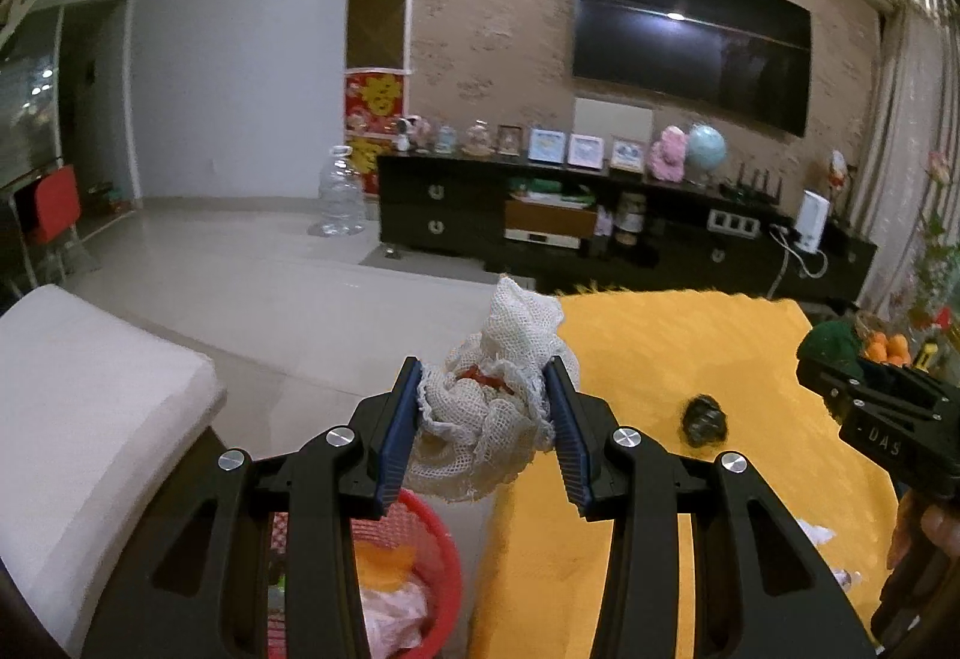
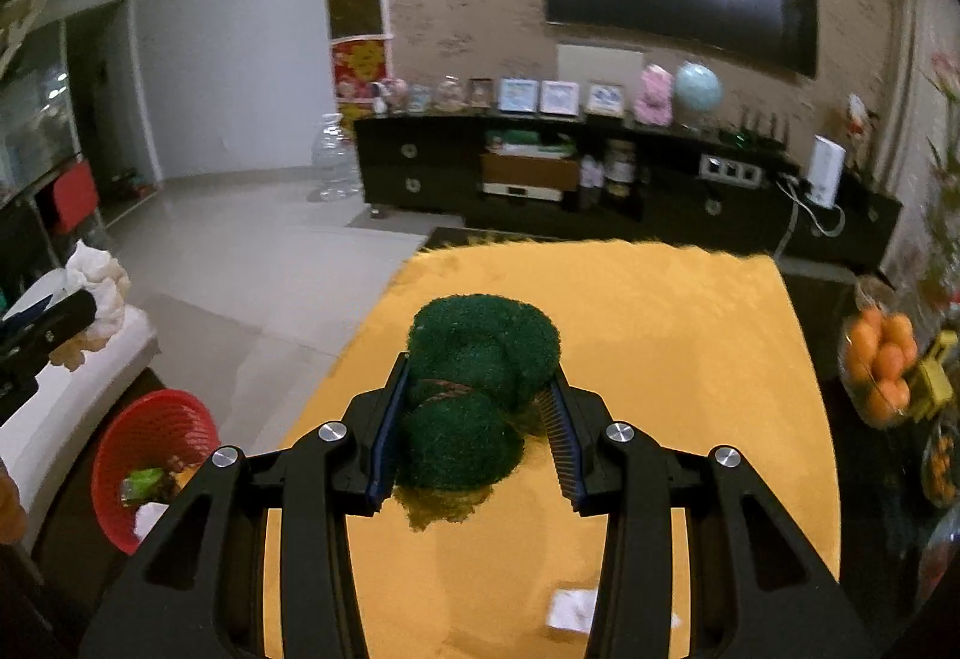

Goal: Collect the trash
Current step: 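Grasp the green knit item with the right tool while the left tool holds the mesh net, then carry the mesh net and green knit item over the red wastebasket and open both tools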

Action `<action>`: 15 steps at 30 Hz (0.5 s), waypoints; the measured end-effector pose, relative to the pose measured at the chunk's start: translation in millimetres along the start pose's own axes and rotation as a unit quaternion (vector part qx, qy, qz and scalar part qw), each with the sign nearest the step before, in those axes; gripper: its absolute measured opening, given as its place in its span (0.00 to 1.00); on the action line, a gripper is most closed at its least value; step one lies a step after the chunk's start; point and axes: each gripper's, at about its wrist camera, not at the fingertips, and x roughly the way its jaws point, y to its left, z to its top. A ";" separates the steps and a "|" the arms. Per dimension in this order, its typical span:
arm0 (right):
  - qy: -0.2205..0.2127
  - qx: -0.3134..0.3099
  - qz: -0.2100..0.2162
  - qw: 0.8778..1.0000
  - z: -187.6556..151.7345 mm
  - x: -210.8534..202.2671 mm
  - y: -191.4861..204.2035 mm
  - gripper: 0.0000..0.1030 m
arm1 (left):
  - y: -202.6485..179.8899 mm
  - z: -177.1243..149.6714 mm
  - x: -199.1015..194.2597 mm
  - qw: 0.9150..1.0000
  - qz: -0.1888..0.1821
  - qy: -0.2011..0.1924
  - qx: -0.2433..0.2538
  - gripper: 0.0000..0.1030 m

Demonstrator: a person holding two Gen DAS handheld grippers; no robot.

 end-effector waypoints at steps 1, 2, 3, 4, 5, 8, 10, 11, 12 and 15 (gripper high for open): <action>-0.001 -0.007 0.004 1.000 3.7 0.4 7.8 0.39 | 3.2 0.8 -1.0 1.000 0.003 -0.001 -0.002 0.38; -0.003 -0.014 0.008 1.000 7.0 1.5 14.9 0.39 | 8.6 0.8 -2.7 1.000 0.008 -0.001 -0.005 0.38; -0.005 -0.024 0.016 1.000 12.4 3.1 25.3 0.39 | 12.1 1.0 -3.7 1.000 0.012 -0.002 -0.006 0.38; -0.007 -0.029 0.022 0.999 14.8 4.0 30.7 0.39 | 16.7 0.9 -4.2 1.000 0.017 -0.002 -0.007 0.38; -0.008 -0.034 0.030 0.999 18.1 3.8 38.1 0.39 | 22.0 0.4 -5.1 1.000 0.023 -0.002 -0.008 0.38; -0.014 -0.046 0.057 0.997 28.9 6.1 57.4 0.39 | 35.7 -0.2 -5.9 0.999 0.036 0.001 -0.017 0.38; -0.016 -0.053 0.074 0.996 34.3 8.4 68.5 0.39 | 45.1 -1.7 -5.3 0.999 0.047 0.005 -0.024 0.38; -0.017 -0.056 0.080 0.995 35.5 9.4 72.7 0.39 | 49.0 -2.7 -5.4 0.998 0.051 0.007 -0.027 0.38; -0.018 -0.056 0.089 0.994 35.3 10.6 77.5 0.39 | 51.8 -3.7 -5.1 0.998 0.054 0.010 -0.029 0.38; -0.011 -0.058 0.105 0.993 30.8 17.9 88.1 0.39 | 59.9 -8.2 -4.6 0.997 0.063 0.017 -0.032 0.38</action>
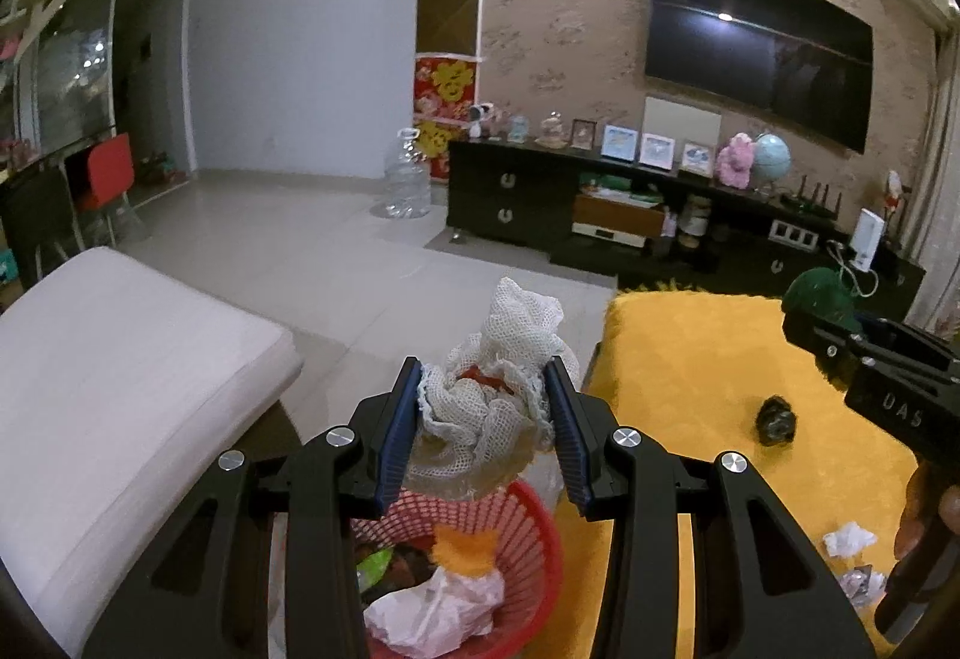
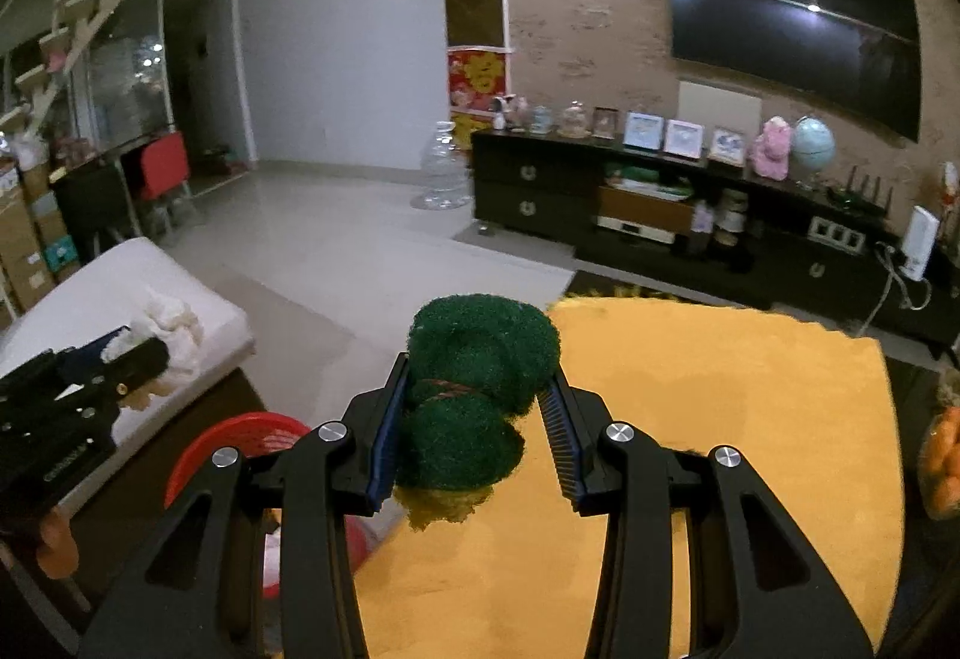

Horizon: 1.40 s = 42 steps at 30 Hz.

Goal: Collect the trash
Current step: 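Carry the mesh net and green knit item over the red wastebasket and open both tools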

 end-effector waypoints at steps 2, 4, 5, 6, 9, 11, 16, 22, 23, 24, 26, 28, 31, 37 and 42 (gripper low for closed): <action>0.008 -0.004 0.007 1.000 -2.0 8.4 6.6 0.39 | 4.7 -2.5 0.9 1.000 0.008 0.003 0.001 0.38; 0.015 -0.010 0.014 1.000 -3.9 15.2 15.5 0.39 | 9.7 -4.9 1.9 1.000 0.013 0.007 0.001 0.38; 0.017 -0.013 0.018 1.000 -4.2 17.8 20.4 0.39 | 11.3 -5.0 3.1 1.000 0.014 0.009 0.001 0.38; 0.019 -0.019 0.023 0.999 -5.2 19.6 25.7 0.39 | 14.7 -6.2 4.2 1.000 0.017 0.013 0.000 0.38; 0.022 -0.034 0.036 0.999 -7.7 23.1 41.4 0.39 | 20.6 -8.3 5.0 1.000 0.023 0.017 0.000 0.38; 0.024 -0.044 0.043 0.998 -10.1 25.6 51.2 0.39 | 26.9 -10.5 5.2 0.999 0.029 0.019 -0.003 0.38; 0.034 -0.060 0.056 0.996 -16.6 34.7 69.7 0.39 | 40.9 -15.8 9.5 0.999 0.038 0.032 -0.012 0.38; 0.043 -0.078 0.072 0.993 -21.5 43.1 86.2 0.39 | 53.5 -25.8 14.2 0.998 0.050 0.046 -0.007 0.38; 0.045 -0.080 0.075 0.993 -22.8 44.4 88.8 0.39 | 55.8 -27.7 15.4 0.997 0.052 0.049 -0.006 0.38; 0.048 -0.082 0.079 0.992 -25.2 45.8 92.8 0.39 | 57.1 -29.3 16.3 0.997 0.053 0.051 -0.006 0.38; 0.055 -0.085 0.088 0.991 -28.5 50.5 97.8 0.39 | 60.9 -33.4 18.5 0.997 0.055 0.059 -0.004 0.38; 0.062 -0.087 0.093 0.990 -33.6 55.9 102.9 0.39 | 63.6 -36.2 22.1 0.997 0.053 0.064 -0.005 0.38; 0.078 -0.095 0.100 0.987 -44.8 65.0 111.4 0.39 | 69.0 -43.6 28.8 0.996 0.051 0.075 -0.002 0.38; 0.104 -0.095 0.117 0.983 -58.2 78.5 124.6 0.39 | 76.9 -58.1 45.1 0.993 0.051 0.109 0.004 0.38; 0.117 -0.093 0.129 0.980 -62.8 83.3 128.6 0.40 | 85.6 -65.7 51.1 0.990 0.052 0.134 0.001 0.39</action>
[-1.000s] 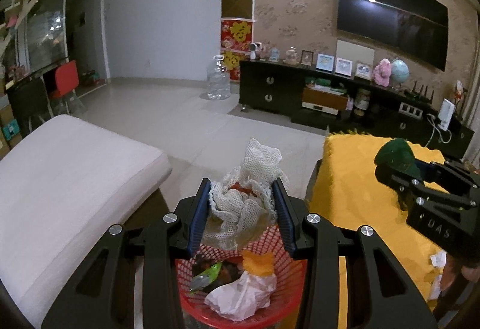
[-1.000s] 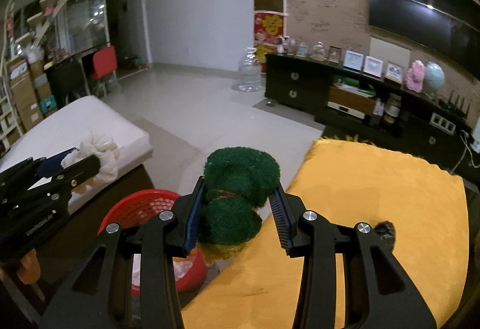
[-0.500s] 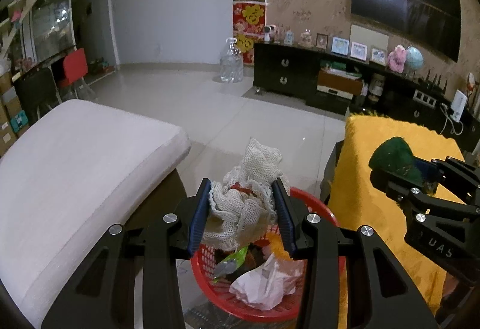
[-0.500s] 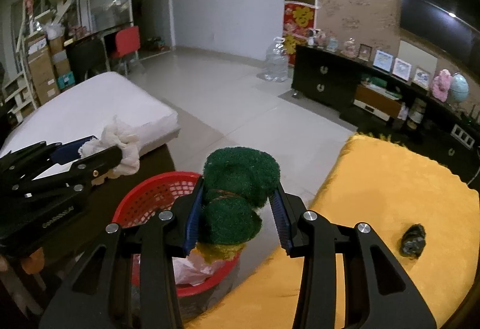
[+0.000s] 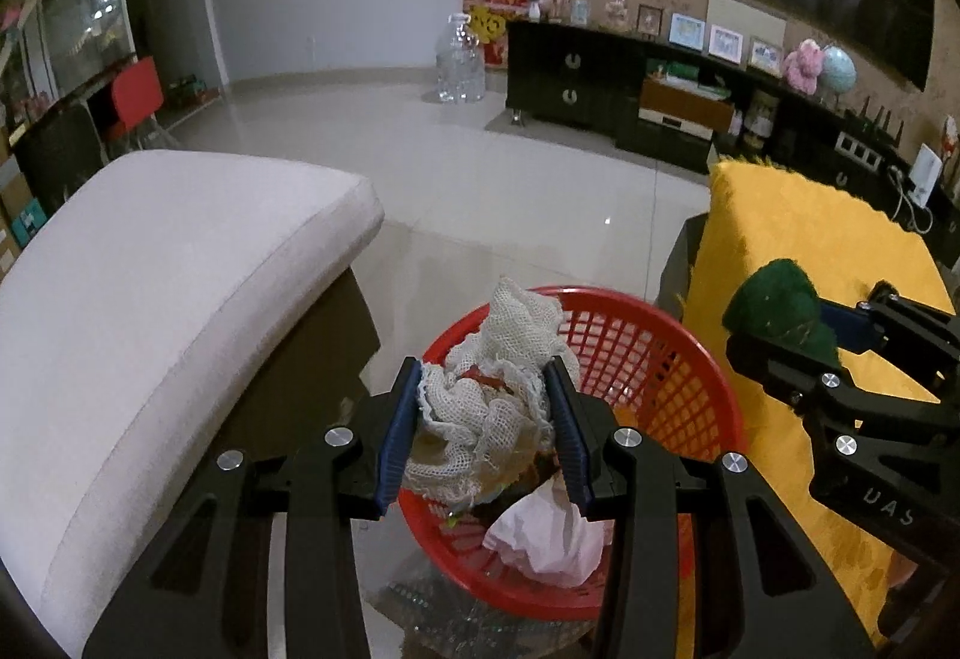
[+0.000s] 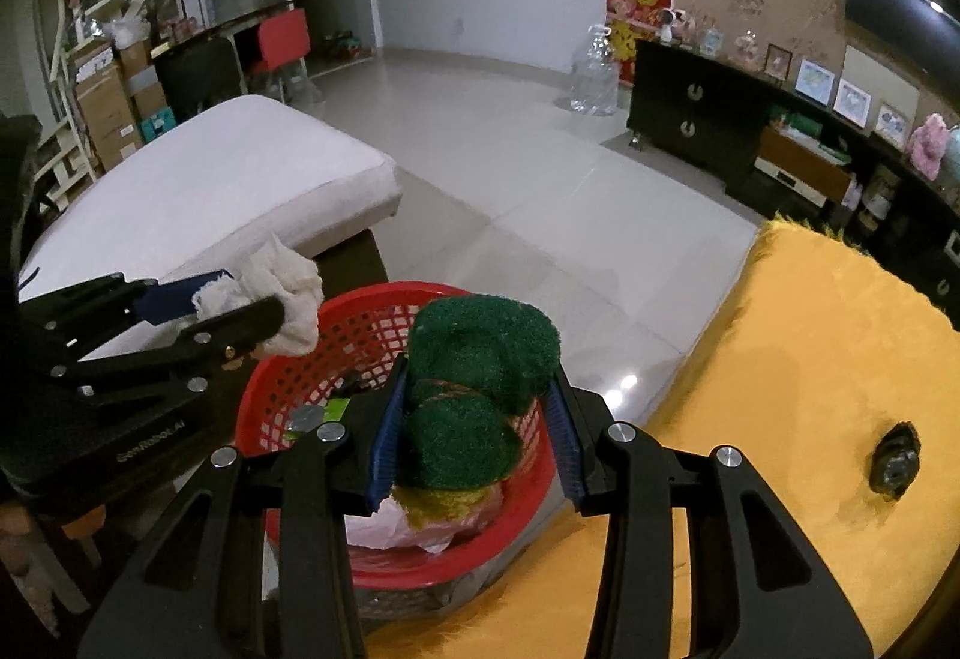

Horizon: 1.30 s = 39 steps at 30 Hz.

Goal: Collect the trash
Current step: 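Carry the mesh net and green knit item over the red wastebasket and open both tools, then move both tools back over the table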

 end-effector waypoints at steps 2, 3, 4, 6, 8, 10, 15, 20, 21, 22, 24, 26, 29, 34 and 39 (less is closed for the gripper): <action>0.004 0.000 0.004 1.000 -1.0 1.8 -0.6 0.40 | -0.1 -1.2 -1.1 1.000 0.001 -0.001 0.005 0.40; 0.008 0.000 0.009 1.000 -1.9 2.9 -0.2 0.41 | -0.5 -1.4 -2.1 1.000 0.000 -0.001 0.006 0.41; 0.011 0.001 0.014 1.000 -2.5 3.9 0.2 0.43 | -0.9 -1.1 -2.9 1.000 -0.002 -0.001 0.007 0.43; 0.012 0.003 0.018 1.000 -4.4 4.2 0.7 0.50 | -1.0 -1.0 -2.9 1.000 -0.004 0.001 0.007 0.48; 0.012 0.001 0.019 1.000 -4.4 3.9 0.4 0.50 | -0.6 -1.5 -3.0 1.000 -0.006 0.002 0.008 0.52; 0.011 0.002 0.018 1.000 -4.2 2.2 -0.1 0.50 | -1.7 -0.1 -2.2 1.000 -0.006 0.003 0.011 0.60; 0.001 0.015 0.003 1.000 -2.3 -5.3 -10.1 0.54 | -1.2 1.1 -9.0 1.000 0.006 -0.007 0.010 0.75; -0.012 0.026 -0.021 0.999 -0.7 -16.4 -22.5 0.55 | -2.9 6.0 -18.0 1.000 0.006 -0.023 0.000 0.76; -0.015 0.028 -0.027 0.999 -0.7 -18.7 -24.4 0.57 | -5.0 8.1 -20.2 1.000 0.005 -0.028 0.000 0.76; -0.018 0.029 -0.030 0.999 -0.3 -20.8 -26.3 0.58 | -6.4 8.7 -22.5 0.999 0.005 -0.032 0.001 0.77; -0.027 0.033 -0.041 0.998 -0.4 -26.9 -29.6 0.61 | -9.5 10.3 -26.5 0.999 0.006 -0.040 0.004 0.77; -0.034 0.033 -0.050 0.998 0.0 -32.4 -32.4 0.63 | -11.4 11.9 -29.9 0.999 0.006 -0.047 0.006 0.77; -0.042 0.037 -0.060 0.997 -1.0 -39.4 -37.4 0.66 | -14.8 14.1 -34.2 0.998 0.005 -0.055 0.005 0.77; -0.052 0.044 -0.069 0.995 -2.1 -51.9 -44.6 0.66 | -20.5 17.4 -42.2 0.998 0.002 -0.070 0.002 0.77; -0.070 0.049 -0.090 0.992 -4.3 -71.9 -54.6 0.66 | -28.8 18.8 -46.3 0.997 -0.002 -0.077 0.011 0.77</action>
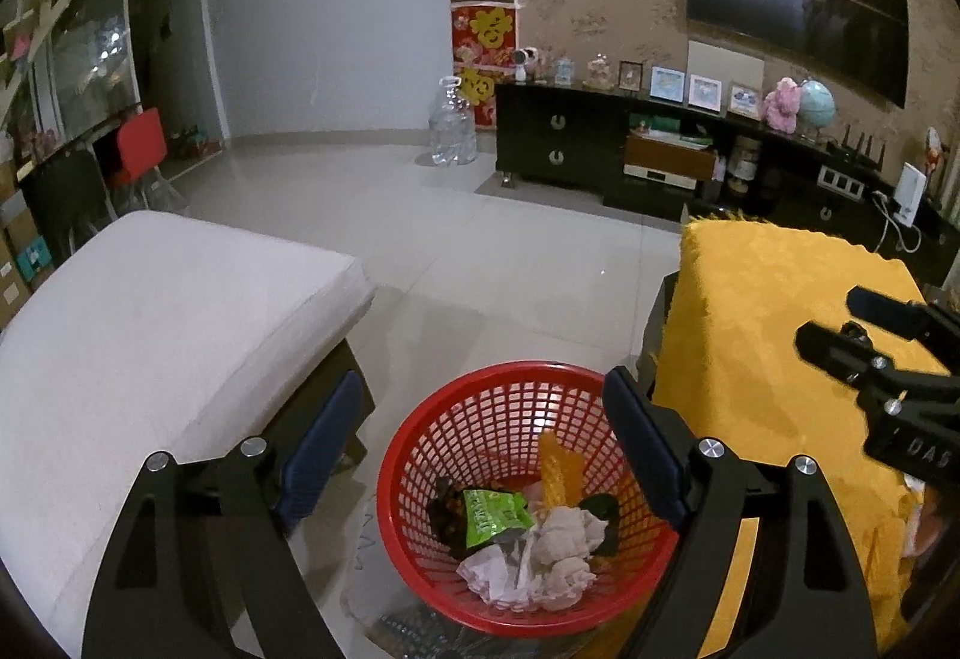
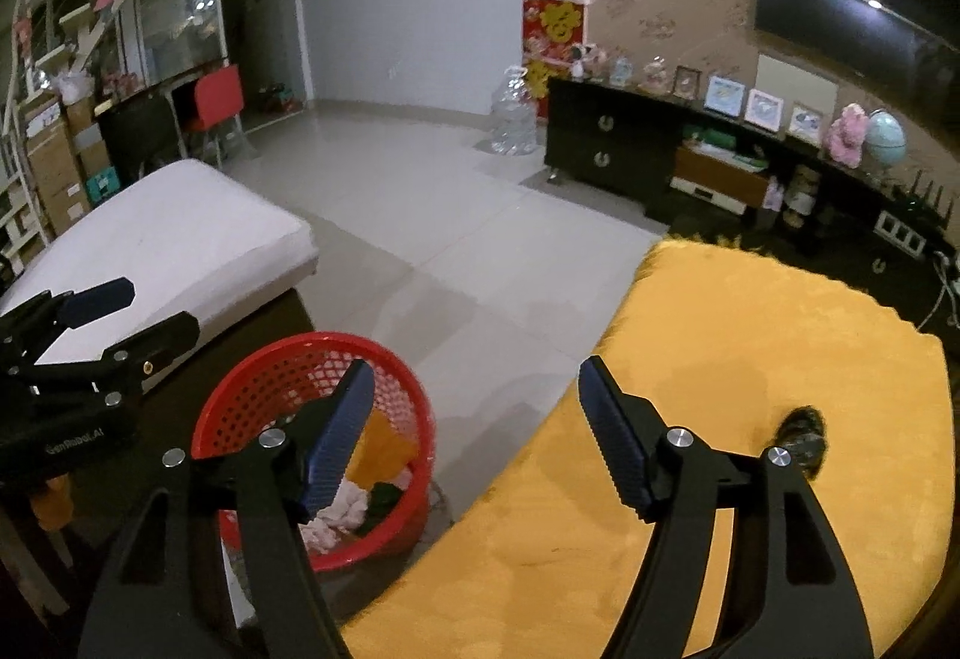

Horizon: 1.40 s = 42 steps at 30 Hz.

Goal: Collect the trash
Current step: 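Move both tools back over the table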

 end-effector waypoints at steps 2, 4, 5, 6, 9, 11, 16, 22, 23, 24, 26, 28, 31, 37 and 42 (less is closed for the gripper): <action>-0.006 0.002 -0.011 1.000 -0.4 -6.9 -7.1 0.67 | -3.4 0.6 -1.8 1.000 -0.003 -0.002 0.002 0.77; -0.013 0.003 -0.025 1.000 -1.7 -15.4 -15.2 0.67 | -6.9 1.3 -3.9 1.000 -0.007 -0.005 0.004 0.77; -0.016 0.003 -0.033 0.999 -2.7 -20.3 -20.0 0.67 | -9.0 1.9 -5.0 1.000 -0.009 -0.006 0.005 0.77; -0.018 0.003 -0.038 0.999 -3.6 -22.9 -23.1 0.67 | -10.7 2.0 -6.1 1.000 -0.011 -0.007 0.006 0.77; -0.023 0.016 -0.056 0.998 -10.1 -35.7 -38.6 0.68 | -16.8 2.0 -9.5 1.000 -0.017 -0.010 0.008 0.77; -0.022 0.027 -0.066 0.997 -17.1 -43.2 -48.8 0.69 | -21.9 3.4 -11.2 1.000 -0.023 -0.012 0.010 0.77; -0.026 0.050 -0.098 0.994 -32.7 -63.2 -73.1 0.71 | -38.1 3.5 -17.1 0.999 -0.036 -0.016 0.020 0.77; -0.023 0.076 -0.152 0.985 -63.4 -93.7 -107.8 0.72 | -62.9 -1.1 -22.6 0.997 -0.057 -0.015 0.040 0.77; -0.021 0.083 -0.158 0.984 -68.2 -97.3 -113.3 0.72 | -65.9 -2.4 -23.1 0.997 -0.059 -0.015 0.044 0.77; -0.018 0.094 -0.167 0.981 -74.8 -103.0 -121.8 0.72 | -72.1 -3.8 -23.7 0.997 -0.064 -0.014 0.049 0.77; -0.015 0.110 -0.183 0.977 -85.1 -112.6 -136.6 0.72 | -83.3 -5.3 -25.1 0.995 -0.075 -0.012 0.057 0.77; -0.015 0.126 -0.200 0.972 -96.4 -124.7 -149.3 0.72 | -92.8 -7.8 -26.4 0.994 -0.086 -0.010 0.063 0.77; -0.014 0.148 -0.223 0.963 -115.2 -141.8 -166.6 0.72 | -112.3 -12.2 -28.9 0.992 -0.104 -0.006 0.078 0.77; -0.012 0.191 -0.243 0.951 -140.6 -161.5 -189.2 0.72 | -157.0 -31.2 -31.7 0.983 -0.142 0.006 0.119 0.77; -0.011 0.219 -0.249 0.944 -151.1 -170.1 -205.5 0.72 | -197.3 -57.4 -32.0 0.971 -0.175 0.030 0.160 0.77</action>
